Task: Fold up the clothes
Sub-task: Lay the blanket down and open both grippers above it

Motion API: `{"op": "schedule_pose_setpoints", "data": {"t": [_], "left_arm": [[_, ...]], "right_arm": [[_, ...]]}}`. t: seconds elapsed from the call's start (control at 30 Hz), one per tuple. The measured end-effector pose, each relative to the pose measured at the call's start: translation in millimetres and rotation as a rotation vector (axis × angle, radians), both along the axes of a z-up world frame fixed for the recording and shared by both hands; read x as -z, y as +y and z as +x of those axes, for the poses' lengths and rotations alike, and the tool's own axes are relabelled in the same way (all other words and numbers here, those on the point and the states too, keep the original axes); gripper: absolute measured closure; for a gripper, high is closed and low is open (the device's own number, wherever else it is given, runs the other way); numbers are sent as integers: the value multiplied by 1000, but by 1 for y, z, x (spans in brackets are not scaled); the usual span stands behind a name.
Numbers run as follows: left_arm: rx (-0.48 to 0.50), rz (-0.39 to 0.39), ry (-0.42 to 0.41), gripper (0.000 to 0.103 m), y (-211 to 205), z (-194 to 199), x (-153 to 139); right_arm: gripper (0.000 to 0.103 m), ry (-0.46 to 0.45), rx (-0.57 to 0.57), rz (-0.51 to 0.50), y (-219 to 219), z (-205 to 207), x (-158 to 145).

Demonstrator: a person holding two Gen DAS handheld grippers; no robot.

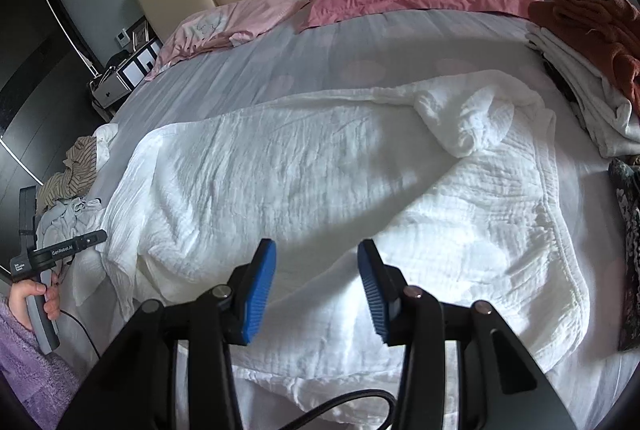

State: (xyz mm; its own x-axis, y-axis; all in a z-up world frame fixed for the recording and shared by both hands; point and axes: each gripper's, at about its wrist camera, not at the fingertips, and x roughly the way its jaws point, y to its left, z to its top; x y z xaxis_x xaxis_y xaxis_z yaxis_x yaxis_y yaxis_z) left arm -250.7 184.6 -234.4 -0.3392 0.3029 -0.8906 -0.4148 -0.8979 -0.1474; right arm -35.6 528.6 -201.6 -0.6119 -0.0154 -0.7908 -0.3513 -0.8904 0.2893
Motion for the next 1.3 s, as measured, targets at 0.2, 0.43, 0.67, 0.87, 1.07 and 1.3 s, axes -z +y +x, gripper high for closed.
{"op": "schedule_pose_setpoints", "data": {"t": [0.2, 0.43, 0.67, 0.87, 1.07, 1.3], "left_arm": [[12, -37, -33, 76, 3, 5, 8], [53, 4, -50, 76, 4, 11, 6], [40, -7, -24, 76, 5, 8, 7], [-14, -13, -58, 71, -5, -4, 21], [29, -22, -18, 85, 5, 2, 17], [33, -12, 151, 99, 5, -1, -40]], "right_arm": [[61, -6, -5, -11, 0, 0, 3], [61, -25, -4, -21, 2, -3, 8], [61, -31, -14, -20, 0, -6, 10], [61, -30, -18, -20, -1, -6, 10], [61, -43, -26, -22, -2, -10, 14], [61, -36, -20, -25, -1, -8, 12]]}}
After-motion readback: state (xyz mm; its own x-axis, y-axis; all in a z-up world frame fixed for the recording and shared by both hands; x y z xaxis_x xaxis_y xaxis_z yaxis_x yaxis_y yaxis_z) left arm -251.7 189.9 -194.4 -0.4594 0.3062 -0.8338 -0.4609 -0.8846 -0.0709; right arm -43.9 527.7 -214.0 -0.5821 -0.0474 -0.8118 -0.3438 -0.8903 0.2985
